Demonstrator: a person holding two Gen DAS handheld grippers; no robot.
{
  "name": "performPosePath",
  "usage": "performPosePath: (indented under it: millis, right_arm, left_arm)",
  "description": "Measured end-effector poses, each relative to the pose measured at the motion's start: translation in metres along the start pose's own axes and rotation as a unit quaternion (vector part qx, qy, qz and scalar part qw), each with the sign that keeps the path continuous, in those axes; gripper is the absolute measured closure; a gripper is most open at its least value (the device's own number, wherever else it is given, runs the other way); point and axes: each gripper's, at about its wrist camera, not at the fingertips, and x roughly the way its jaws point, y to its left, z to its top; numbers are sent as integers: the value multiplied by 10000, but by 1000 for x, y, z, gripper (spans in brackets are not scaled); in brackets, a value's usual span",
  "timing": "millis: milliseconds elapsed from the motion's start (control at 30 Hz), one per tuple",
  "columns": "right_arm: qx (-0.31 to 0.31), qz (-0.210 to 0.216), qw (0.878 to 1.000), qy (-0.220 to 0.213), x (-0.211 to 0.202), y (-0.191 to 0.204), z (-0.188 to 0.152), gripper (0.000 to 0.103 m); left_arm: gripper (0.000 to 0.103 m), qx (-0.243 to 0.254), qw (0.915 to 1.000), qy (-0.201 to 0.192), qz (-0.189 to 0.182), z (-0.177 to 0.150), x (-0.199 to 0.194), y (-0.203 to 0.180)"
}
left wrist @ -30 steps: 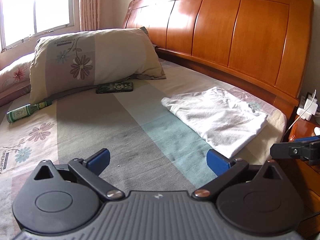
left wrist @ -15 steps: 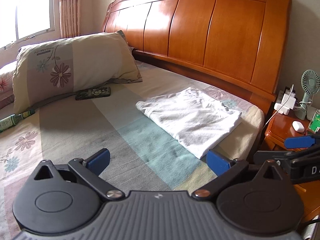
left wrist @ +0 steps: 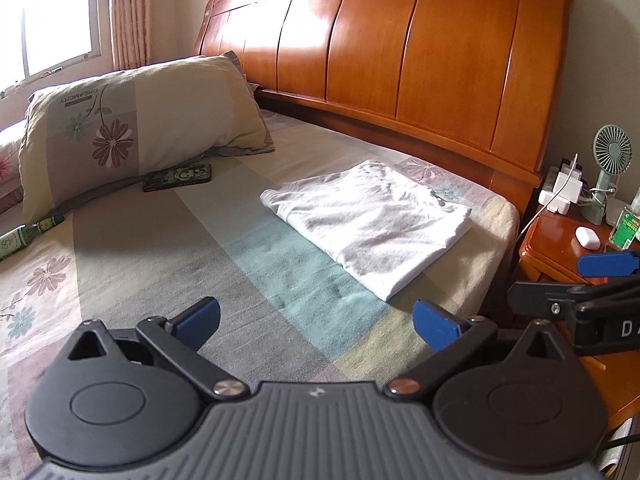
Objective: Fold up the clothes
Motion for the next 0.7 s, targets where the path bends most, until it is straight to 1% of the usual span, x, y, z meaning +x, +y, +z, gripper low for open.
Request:
performPosePath:
  millis: [200,400,700]
  right_arm:
    - [-139,-126,9998,-32,-1,3,-2,0]
    - [-155,-128,9998,-41,0,3,-1,0]
    - [-179,-96,9998,-60,0,5,0,0]
  left_arm:
    - [1,-23,9999,74,63,0,-1,-6]
    - [1,-121,9998,137,107,0,-2,-6]
    - [1,-123,9996,161,173,2,-1,-7]
